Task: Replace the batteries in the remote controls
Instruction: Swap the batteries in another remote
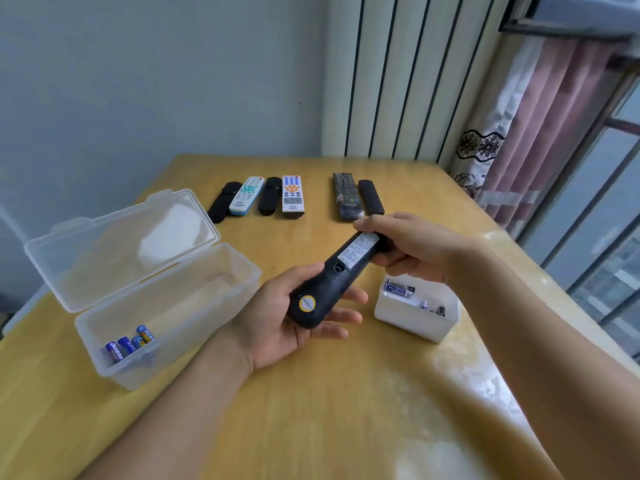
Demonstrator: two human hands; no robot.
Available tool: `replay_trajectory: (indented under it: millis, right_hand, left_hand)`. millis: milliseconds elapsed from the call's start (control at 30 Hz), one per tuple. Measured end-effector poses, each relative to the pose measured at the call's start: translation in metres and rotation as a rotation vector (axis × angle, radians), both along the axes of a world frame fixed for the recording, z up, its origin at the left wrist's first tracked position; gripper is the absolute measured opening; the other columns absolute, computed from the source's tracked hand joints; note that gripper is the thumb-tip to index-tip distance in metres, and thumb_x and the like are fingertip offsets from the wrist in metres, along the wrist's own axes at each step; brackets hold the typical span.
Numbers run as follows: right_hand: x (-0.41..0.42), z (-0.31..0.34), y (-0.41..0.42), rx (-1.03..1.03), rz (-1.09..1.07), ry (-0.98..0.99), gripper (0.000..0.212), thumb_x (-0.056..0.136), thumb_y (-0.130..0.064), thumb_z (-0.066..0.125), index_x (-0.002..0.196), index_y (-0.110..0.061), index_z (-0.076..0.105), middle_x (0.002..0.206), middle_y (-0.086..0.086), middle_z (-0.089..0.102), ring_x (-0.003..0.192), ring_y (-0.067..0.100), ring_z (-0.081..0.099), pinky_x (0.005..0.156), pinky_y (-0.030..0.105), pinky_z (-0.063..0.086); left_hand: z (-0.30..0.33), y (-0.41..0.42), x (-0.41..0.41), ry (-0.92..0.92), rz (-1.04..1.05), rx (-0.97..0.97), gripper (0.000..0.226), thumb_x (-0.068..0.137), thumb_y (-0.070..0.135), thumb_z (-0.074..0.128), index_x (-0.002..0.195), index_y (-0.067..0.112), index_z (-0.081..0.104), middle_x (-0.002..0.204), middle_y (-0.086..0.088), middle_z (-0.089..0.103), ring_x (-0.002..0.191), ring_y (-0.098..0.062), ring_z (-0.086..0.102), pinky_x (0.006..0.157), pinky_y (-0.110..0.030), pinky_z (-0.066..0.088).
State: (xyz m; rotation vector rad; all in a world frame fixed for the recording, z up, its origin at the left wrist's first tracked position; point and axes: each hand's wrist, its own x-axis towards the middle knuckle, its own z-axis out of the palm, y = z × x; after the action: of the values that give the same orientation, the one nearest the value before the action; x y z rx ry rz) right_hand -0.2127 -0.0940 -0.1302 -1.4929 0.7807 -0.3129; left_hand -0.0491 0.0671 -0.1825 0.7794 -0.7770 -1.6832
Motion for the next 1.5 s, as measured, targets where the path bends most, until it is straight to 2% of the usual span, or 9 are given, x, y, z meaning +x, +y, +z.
replay_trajectory:
  millis: [167, 267, 400, 700, 833, 1000, 1200, 1367, 1500]
  right_hand:
    - [0.0, -0.022, 0.03, -0.406, -0.129, -0.085, 0.023, 0.091, -0.029, 0.073, 0.099, -0.01, 0.064, 0.075, 0.004, 0.056, 0.051, 0.013, 0.044, 0.044, 0.023, 0.037]
    - [-0.007, -0.026, 0.044, -0.546, -0.15, -0.054, 0.061, 0.076, -0.028, 0.087, 0.13, -0.019, 0.061, 0.109, 0.001, 0.065, 0.072, 0.016, 0.065, 0.061, 0.029, 0.055]
    - [-0.013, -0.029, 0.054, -0.781, -0.13, 0.049, 0.094, 0.067, -0.036, 0.088, 0.149, -0.018, 0.045, 0.123, -0.006, 0.061, 0.099, 0.007, 0.066, 0.077, 0.029, 0.06]
    - [-0.01, -0.025, 0.069, -1.297, 0.008, 0.317, 0.07, 0.07, -0.059, 0.059, 0.115, -0.005, 0.06, 0.097, 0.005, 0.066, 0.08, 0.023, 0.062, 0.068, 0.04, 0.053]
    - [-0.006, -0.03, 0.076, -1.453, 0.001, 0.251, 0.05, 0.078, -0.043, 0.048, 0.105, -0.004, 0.066, 0.1, 0.017, 0.067, 0.075, 0.028, 0.065, 0.061, 0.038, 0.053]
    - [-0.003, -0.037, 0.072, -1.194, -0.241, -0.148, 0.036, 0.094, -0.024, 0.037, 0.103, -0.009, 0.07, 0.088, 0.0, 0.07, 0.068, 0.012, 0.062, 0.06, 0.03, 0.051]
    - [-0.005, -0.03, 0.068, -0.745, -0.256, -0.364, 0.035, 0.1, -0.017, 0.041, 0.09, -0.008, 0.073, 0.079, 0.008, 0.072, 0.066, 0.024, 0.069, 0.06, 0.039, 0.059]
    - [-0.008, -0.035, 0.077, -0.956, 0.091, 0.131, 0.017, 0.092, -0.024, 0.061, 0.093, -0.019, 0.077, 0.079, -0.011, 0.074, 0.076, 0.004, 0.07, 0.069, 0.027, 0.058]
    - [-0.005, -0.04, 0.081, -0.876, 0.253, 0.242, 0.014, 0.089, -0.034, 0.072, 0.101, -0.028, 0.073, 0.085, -0.023, 0.072, 0.071, 0.002, 0.07, 0.061, 0.021, 0.054]
  left_hand:
    - [-0.004, 0.009, -0.017, -0.182, -0.033, -0.034, 0.042, 0.1, 0.02, 0.048, 0.135, -0.004, 0.051, 0.101, -0.024, 0.069, 0.079, -0.035, 0.071, 0.067, -0.038, 0.059]
    - [-0.008, 0.006, -0.024, -0.254, 0.112, -0.043, 0.03, 0.105, 0.013, 0.043, 0.131, 0.005, 0.055, 0.087, -0.021, 0.064, 0.069, -0.035, 0.067, 0.063, -0.039, 0.059]
    - [-0.013, 0.004, -0.028, -0.404, 0.201, -0.132, 0.032, 0.104, 0.013, 0.034, 0.126, 0.011, 0.057, 0.087, -0.018, 0.063, 0.064, -0.032, 0.062, 0.056, -0.035, 0.055]
    - [-0.022, 0.006, -0.03, -0.699, 0.269, -0.121, 0.029, 0.092, 0.026, 0.037, 0.101, 0.032, 0.063, 0.076, -0.003, 0.061, 0.059, -0.021, 0.059, 0.05, -0.034, 0.049]
    - [-0.02, 0.005, -0.031, -0.684, 0.331, -0.123, 0.022, 0.102, 0.022, 0.041, 0.104, 0.023, 0.063, 0.065, 0.001, 0.059, 0.054, -0.02, 0.058, 0.045, -0.031, 0.047]
    - [-0.018, 0.002, -0.031, -0.543, 0.353, -0.048, 0.017, 0.106, 0.025, 0.048, 0.107, 0.016, 0.063, 0.069, -0.006, 0.063, 0.047, -0.023, 0.055, 0.041, -0.029, 0.045]
    - [-0.021, -0.001, -0.019, -0.563, 0.478, -0.012, 0.014, 0.104, 0.03, 0.053, 0.107, 0.027, 0.067, 0.072, -0.007, 0.069, 0.052, -0.027, 0.065, 0.047, -0.031, 0.051]
    - [-0.022, -0.004, -0.009, -0.466, 0.605, 0.057, 0.009, 0.102, 0.016, 0.051, 0.11, 0.014, 0.054, 0.082, -0.01, 0.075, 0.06, -0.028, 0.071, 0.052, -0.036, 0.057]
    - [-0.024, -0.004, -0.007, -0.564, 0.586, 0.029, 0.007, 0.101, 0.019, 0.049, 0.105, 0.014, 0.053, 0.075, -0.003, 0.07, 0.052, -0.024, 0.062, 0.048, -0.036, 0.053]
